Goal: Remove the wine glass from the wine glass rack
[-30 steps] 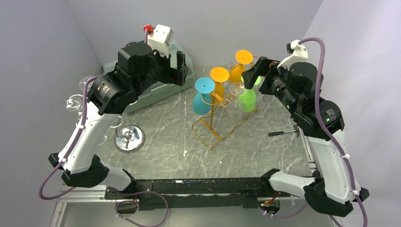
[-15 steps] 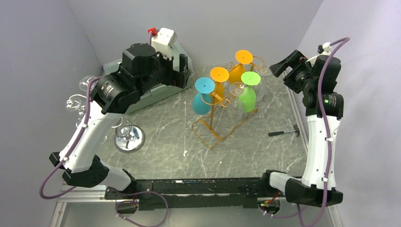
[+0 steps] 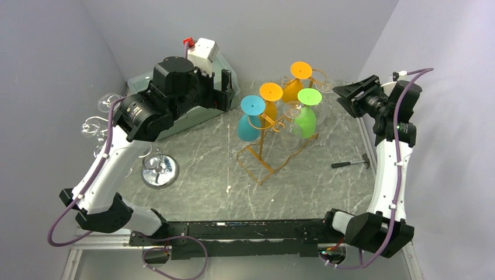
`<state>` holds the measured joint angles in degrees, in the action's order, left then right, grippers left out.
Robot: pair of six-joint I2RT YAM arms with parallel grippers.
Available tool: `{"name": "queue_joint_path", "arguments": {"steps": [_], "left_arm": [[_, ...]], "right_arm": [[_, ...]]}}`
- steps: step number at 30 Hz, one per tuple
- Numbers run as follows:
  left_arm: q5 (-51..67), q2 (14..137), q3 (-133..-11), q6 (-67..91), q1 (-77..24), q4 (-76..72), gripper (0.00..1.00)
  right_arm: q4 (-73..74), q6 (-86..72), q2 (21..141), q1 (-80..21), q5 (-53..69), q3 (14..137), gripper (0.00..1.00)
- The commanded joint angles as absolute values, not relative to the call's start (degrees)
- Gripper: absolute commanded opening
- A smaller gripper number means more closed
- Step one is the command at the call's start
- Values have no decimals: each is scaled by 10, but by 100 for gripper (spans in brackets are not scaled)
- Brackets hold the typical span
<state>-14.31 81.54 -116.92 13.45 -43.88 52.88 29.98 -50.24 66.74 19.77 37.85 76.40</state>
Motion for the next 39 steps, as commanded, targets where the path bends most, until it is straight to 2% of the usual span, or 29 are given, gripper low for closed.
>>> {"name": "queue_joint_path", "arguments": {"steps": [1,11,28,39], "left_arm": [[-153,797,-1166,152,-440,496,99],[-169,795,-1159,160,-440,486,99],[-186,795,-1150,170,-440,472,99],[-196,790,-1145,175,-439,466,99]], "right_arm": [[218,-568,657,202,405,755,49],[199,-606,677,203,396,743,33],[170,-629,690,195,390,713,30],[146,-653,700,175,381,702,24]]}}
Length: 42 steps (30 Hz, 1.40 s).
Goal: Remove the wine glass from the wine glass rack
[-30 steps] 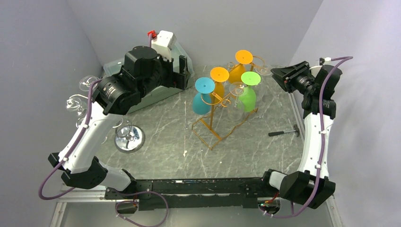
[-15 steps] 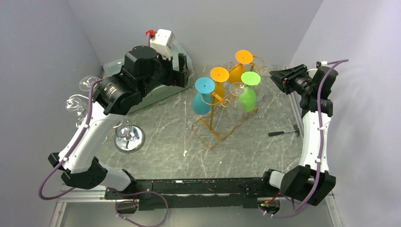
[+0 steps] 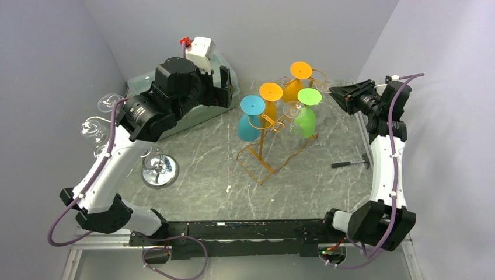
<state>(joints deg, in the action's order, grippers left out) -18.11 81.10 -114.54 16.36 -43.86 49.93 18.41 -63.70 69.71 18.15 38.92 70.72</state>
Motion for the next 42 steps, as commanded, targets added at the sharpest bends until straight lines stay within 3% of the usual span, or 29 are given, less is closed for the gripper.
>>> {"name": "queue_joint_path", "arguments": {"steps": [1,17,42], "left_arm": [[-198,789,-1144,175,-439,466,99],[-206,781,-1139,180,-439,462,99],[-207,796,-1158,182,-439,473,99]], "right_arm": [[146,-655,700,173,381,701,23],[163,-661,691,172,364,707,0],[196,-677,656,178,328,727,0]]}}
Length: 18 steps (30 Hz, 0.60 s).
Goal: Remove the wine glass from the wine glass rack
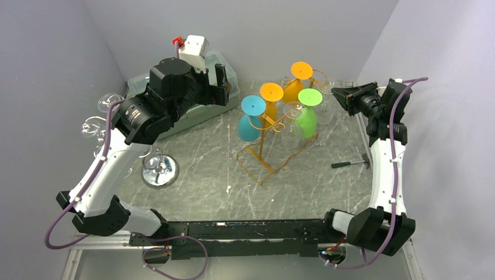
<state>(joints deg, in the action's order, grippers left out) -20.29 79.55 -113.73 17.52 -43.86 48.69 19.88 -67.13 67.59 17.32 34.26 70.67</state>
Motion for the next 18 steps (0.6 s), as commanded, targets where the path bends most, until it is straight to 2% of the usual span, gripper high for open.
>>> {"name": "queue_joint_path", "arguments": {"steps": [1,18], "left_arm": [[-206,797,-1160,182,-438,474,99],[-196,797,-1154,179,-439,468,99]], "right_arm": [[196,-678,654,178,326,727,0],[186,-684,638,184,322,727,0]]}}
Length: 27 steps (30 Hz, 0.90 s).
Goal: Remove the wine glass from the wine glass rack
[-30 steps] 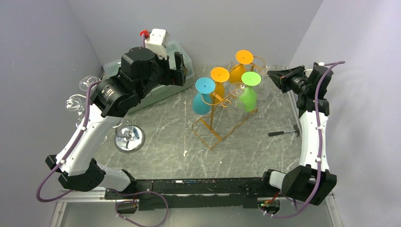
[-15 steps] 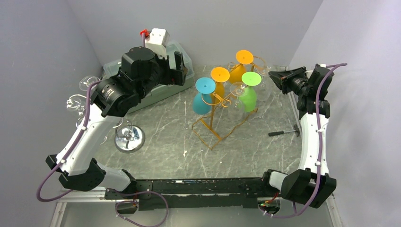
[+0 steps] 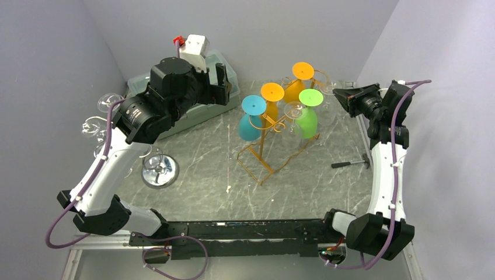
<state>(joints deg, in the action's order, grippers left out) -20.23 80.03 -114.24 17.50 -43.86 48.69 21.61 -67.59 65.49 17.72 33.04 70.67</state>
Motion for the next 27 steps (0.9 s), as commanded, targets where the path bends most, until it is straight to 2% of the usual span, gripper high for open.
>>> {"name": "queue_joint_path", "arguments": {"steps": [1,27], "left_arm": [[-195,796,-1154,178,-439,468,99],[-147,781,-1119,166,-434,443,99]], "right_arm": [[183,-684,638,183,324,728,0],[180,-697,636,184,337,755,0]]}}
